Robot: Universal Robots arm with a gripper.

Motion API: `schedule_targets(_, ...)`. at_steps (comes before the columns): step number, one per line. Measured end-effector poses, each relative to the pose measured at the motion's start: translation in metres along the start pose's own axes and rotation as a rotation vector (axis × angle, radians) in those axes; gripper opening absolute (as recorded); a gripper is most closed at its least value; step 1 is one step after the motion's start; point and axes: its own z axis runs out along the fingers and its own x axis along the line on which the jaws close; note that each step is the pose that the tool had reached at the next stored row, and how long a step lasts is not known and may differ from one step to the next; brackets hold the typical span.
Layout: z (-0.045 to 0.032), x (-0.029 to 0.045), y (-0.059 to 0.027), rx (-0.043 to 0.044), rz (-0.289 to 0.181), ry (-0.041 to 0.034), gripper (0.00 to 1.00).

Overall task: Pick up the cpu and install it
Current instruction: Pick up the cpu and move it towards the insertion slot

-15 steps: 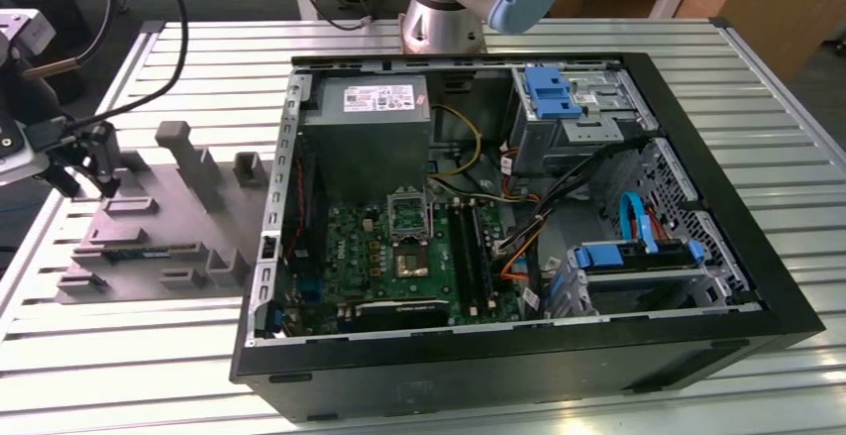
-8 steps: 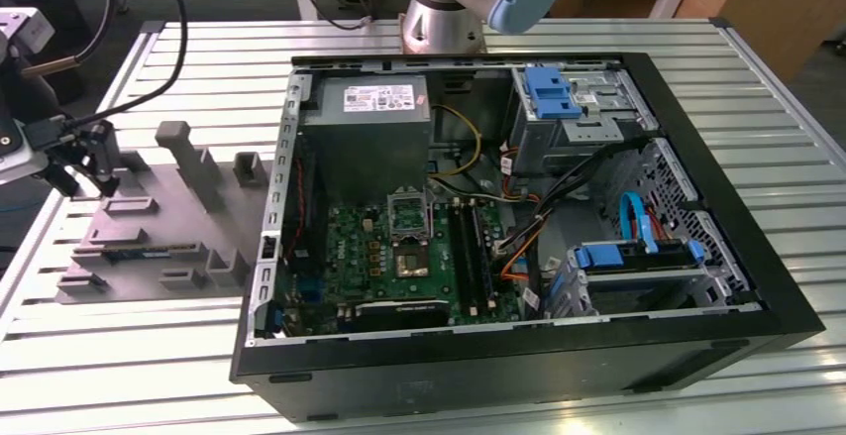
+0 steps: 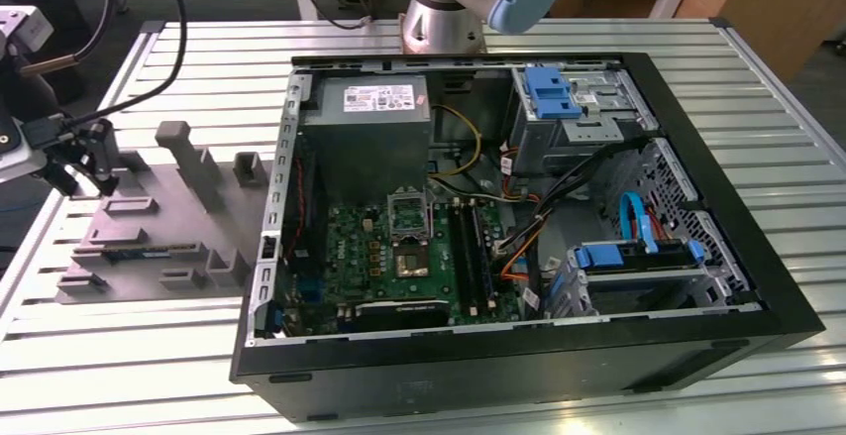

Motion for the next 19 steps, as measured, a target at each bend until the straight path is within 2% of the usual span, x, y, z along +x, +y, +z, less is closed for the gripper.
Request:
schedule_targets(15, -0.0024, 0.0, 0.0001, 0.0, 0.0, 0.0, 0.47)
schedule_targets(19, -0.0024, -0.0022, 0.0002, -0.0001, 0.0, -0.0001, 0.47)
